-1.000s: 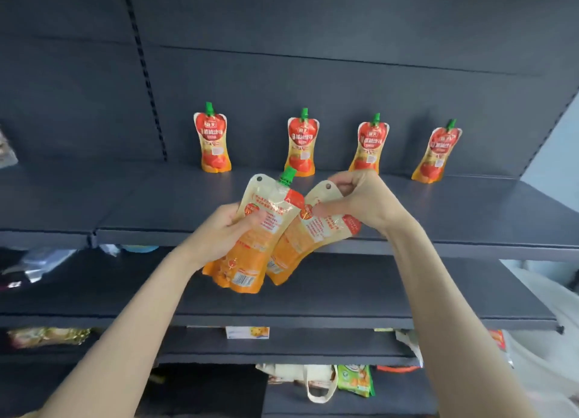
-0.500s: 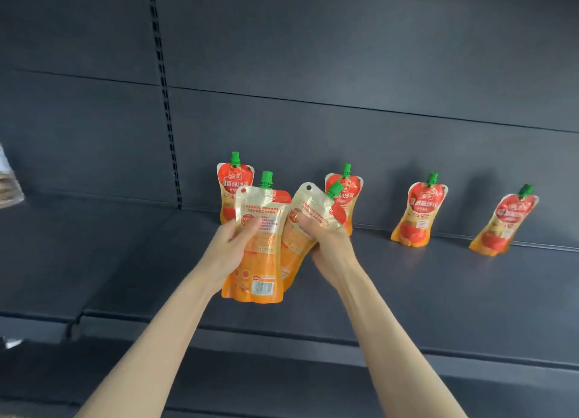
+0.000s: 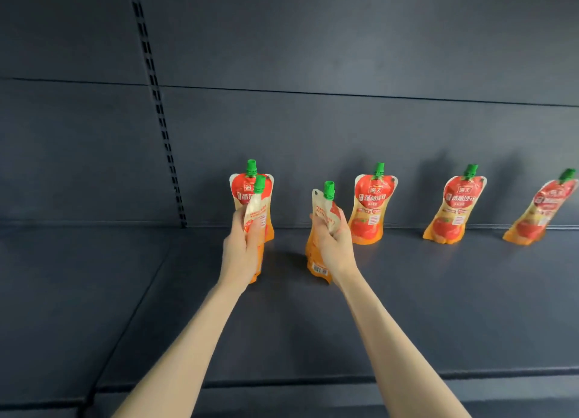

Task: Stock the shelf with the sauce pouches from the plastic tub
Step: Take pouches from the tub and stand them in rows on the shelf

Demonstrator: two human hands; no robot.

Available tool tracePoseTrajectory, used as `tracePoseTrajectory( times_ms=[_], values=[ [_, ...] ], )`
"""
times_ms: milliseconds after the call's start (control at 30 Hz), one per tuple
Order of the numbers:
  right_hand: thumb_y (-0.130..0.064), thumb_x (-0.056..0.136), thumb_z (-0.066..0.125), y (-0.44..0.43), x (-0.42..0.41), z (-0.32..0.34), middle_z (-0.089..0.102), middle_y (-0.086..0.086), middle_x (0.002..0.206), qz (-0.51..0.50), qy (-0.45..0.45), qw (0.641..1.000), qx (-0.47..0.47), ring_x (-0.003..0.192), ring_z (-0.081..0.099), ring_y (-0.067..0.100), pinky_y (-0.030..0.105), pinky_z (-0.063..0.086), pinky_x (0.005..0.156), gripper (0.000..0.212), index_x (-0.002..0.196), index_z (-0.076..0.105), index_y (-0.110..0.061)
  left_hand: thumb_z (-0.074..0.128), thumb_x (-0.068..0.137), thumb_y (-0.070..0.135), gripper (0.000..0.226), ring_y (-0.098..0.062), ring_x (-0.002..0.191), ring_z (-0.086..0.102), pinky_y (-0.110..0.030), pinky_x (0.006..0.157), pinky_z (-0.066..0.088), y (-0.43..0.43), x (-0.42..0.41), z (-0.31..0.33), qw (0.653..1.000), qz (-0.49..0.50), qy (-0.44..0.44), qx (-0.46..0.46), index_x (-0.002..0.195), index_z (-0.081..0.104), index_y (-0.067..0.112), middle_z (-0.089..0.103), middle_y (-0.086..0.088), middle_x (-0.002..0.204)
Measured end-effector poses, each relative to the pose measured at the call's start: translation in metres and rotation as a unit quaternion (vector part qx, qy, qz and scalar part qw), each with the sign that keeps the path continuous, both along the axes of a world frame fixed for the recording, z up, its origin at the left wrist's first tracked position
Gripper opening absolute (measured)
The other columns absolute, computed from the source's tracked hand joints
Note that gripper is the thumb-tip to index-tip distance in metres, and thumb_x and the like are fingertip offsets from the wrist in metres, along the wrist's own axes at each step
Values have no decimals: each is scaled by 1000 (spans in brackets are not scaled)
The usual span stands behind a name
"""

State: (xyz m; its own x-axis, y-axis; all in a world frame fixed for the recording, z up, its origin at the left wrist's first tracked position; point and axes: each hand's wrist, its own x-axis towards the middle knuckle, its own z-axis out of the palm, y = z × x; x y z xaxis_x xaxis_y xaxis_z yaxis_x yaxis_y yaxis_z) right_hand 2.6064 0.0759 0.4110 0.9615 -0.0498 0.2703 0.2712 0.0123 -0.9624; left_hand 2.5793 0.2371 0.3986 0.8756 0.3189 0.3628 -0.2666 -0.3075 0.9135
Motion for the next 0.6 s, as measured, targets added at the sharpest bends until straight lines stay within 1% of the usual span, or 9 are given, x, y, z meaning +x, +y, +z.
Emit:
tracePoseTrajectory(
  times_ms=[67,100,167,200,300,367,433,533,600],
  values=[
    [-18,97,51,-1,0,-7,60,-4,120,8,12,1000,-14,111,56,7,23,41,96,30,125,46,-27,43,98,35,34,-6,98,60,-30,80,46,0,-3,-10,1000,-5,-4,2,131,41,28,59,21,103],
    [-19,97,50,-2,0,-11,60,-5,119,15,18,1000,-20,111,55,6,24,41,96,29,124,46,-31,45,97,33,35,-12,104,60,-34,84,49,1,-4,-13,1000,-11,-3,-5,131,41,26,61,14,108],
    [-24,97,50,-6,0,-16,60,-4,122,28,32,999,-30,115,54,10,29,41,98,29,125,46,-30,48,97,28,41,-19,114,57,-44,95,49,3,-5,-16,999,-35,12,-30,137,39,22,59,1,122],
    [-27,97,50,-7,-1,-18,61,-2,123,31,36,998,-33,116,54,12,32,42,100,32,129,46,-27,49,97,27,46,-18,118,54,-45,99,47,3,-6,-17,997,-51,26,-43,140,37,21,56,-1,128],
    [-37,96,48,-7,-7,-20,60,1,126,36,41,998,-33,119,54,14,38,42,105,44,137,41,-23,53,94,35,54,-18,123,49,-47,104,42,5,-10,-17,988,-118,73,-66,143,32,27,50,1,135],
    [-42,97,44,-7,-11,-20,52,2,134,39,29,998,-44,126,48,15,36,38,107,49,141,34,-22,58,84,52,66,-14,127,44,-44,109,36,12,-11,-16,975,-177,114,-65,142,30,37,45,6,139],
    [-47,96,41,-10,-14,-20,42,-1,143,43,22,997,-55,132,39,14,31,33,107,57,145,25,-23,59,77,66,78,-12,133,37,-43,113,28,21,-11,-17,956,-243,142,-89,143,26,41,37,11,145],
    [-64,88,29,-17,-16,-21,24,-5,155,62,31,996,-57,139,25,7,30,23,111,73,150,12,-29,42,69,75,79,-11,136,33,-44,115,23,30,-10,-23,934,-302,149,-120,140,28,43,35,13,146],
    [-69,79,23,-19,-17,-22,19,-6,157,75,45,995,-47,142,20,9,36,19,116,82,150,9,-31,40,69,77,73,-6,132,38,-39,113,28,32,-10,-25,934,-303,154,-108,135,33,45,42,17,140]
  ],
)
